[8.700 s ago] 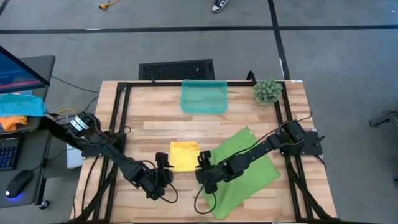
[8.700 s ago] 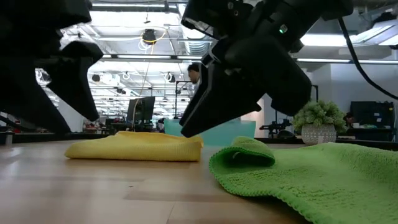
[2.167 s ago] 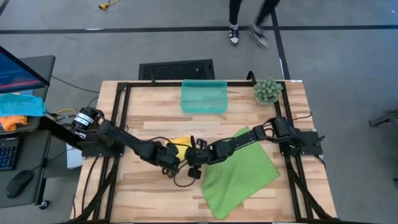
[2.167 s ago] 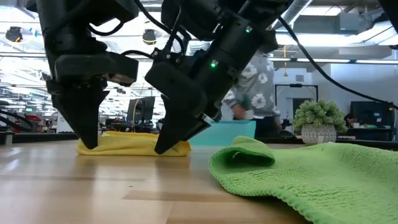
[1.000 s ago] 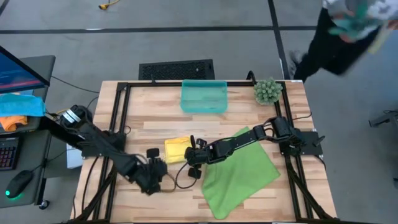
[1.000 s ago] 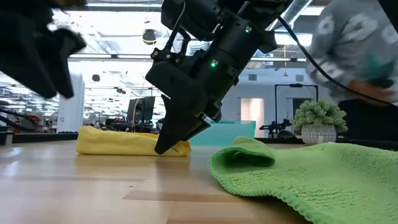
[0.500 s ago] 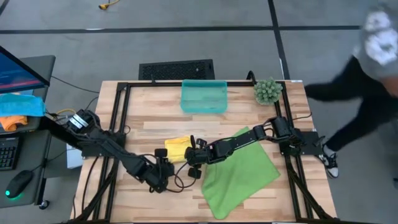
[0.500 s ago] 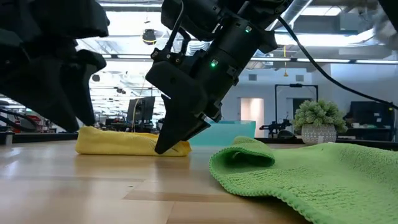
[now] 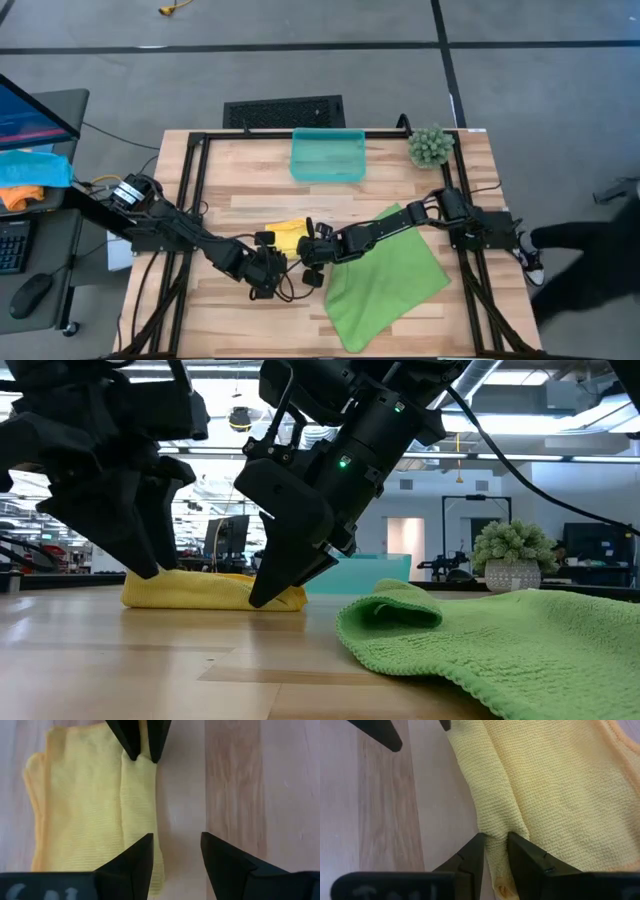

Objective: Roll microfiber towels into tight, uniform cylinder then place into a basket
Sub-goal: Roll the yellow microfiber towel

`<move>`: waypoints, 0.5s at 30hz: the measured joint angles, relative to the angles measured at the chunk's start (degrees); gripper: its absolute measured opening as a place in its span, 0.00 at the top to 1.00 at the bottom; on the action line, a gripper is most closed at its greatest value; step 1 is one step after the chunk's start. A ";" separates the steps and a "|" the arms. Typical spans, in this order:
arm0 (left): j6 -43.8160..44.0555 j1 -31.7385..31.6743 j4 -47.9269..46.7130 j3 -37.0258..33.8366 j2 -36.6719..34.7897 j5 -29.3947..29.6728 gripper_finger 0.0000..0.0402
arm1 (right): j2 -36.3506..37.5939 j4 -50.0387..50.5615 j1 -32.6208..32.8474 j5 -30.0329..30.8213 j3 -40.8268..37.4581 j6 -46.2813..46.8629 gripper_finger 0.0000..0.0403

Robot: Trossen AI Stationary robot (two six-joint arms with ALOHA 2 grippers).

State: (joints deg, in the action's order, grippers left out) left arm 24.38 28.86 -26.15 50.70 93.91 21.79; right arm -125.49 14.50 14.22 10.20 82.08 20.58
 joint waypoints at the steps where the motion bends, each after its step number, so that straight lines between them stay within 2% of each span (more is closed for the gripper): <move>1: -0.17 -0.19 0.00 0.00 0.00 -0.66 0.61 | 0.00 0.00 0.00 0.00 0.00 0.00 0.72; 7: -1.70 -0.97 0.08 -0.10 0.00 -1.39 0.61 | 0.00 -0.01 0.00 0.01 0.00 0.00 0.72; 15: -0.23 -3.05 1.75 -4.34 -0.04 -1.95 0.61 | 0.00 -0.02 0.00 0.02 -0.02 0.00 0.72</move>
State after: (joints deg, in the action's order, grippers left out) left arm 24.15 25.82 -24.40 46.36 93.86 19.84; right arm -125.49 14.49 14.22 10.22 82.06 20.58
